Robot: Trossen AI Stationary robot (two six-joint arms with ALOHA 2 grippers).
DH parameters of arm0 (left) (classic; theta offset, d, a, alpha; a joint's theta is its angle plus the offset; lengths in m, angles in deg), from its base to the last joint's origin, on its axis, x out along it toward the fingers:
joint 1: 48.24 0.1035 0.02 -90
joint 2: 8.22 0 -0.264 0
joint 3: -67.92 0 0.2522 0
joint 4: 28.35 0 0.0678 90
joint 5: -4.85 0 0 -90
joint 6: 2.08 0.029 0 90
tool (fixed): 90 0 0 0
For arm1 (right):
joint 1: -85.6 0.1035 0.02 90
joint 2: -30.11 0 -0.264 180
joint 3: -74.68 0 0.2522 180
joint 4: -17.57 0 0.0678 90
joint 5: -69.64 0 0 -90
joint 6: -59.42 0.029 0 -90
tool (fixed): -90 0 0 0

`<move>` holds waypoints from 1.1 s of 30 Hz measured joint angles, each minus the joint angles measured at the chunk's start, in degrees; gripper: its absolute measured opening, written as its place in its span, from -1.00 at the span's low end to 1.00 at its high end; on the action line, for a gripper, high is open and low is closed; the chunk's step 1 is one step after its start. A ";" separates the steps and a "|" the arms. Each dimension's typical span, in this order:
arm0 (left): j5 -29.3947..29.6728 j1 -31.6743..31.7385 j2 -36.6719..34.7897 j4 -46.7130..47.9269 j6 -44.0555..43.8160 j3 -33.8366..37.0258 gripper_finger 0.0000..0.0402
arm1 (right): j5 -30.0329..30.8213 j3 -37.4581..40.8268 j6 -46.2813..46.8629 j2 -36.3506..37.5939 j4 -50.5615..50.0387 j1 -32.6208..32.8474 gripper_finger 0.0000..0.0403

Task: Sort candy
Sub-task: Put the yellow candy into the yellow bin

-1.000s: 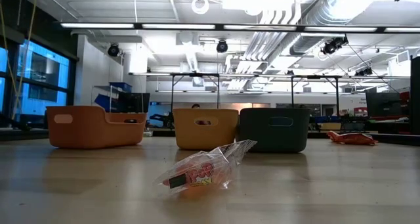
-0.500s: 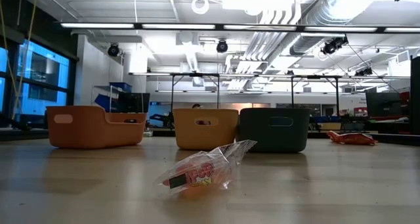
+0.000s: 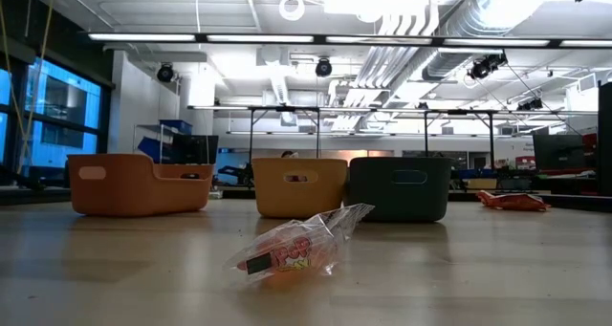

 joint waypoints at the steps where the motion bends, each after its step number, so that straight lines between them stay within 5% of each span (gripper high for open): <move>1: 0.03 0.33 0.00 -0.01 0.25 0.00 -0.98 | 0.01 0.00 0.01 0.00 -0.01 -0.01 0.07; 17: 26.47 12.90 -10.05 12.43 11.32 -15.40 -1.00 | -0.48 0.00 -1.78 1.38 7.14 1.36 0.07; 23: 30.06 26.43 -8.99 -1.65 30.56 -17.47 -1.00 | -1.02 0.00 -1.66 2.95 12.10 1.58 0.07; 33: 32.92 46.21 5.87 -20.41 55.54 -22.95 -0.99 | 0.36 0.00 -1.93 4.41 14.65 2.69 0.07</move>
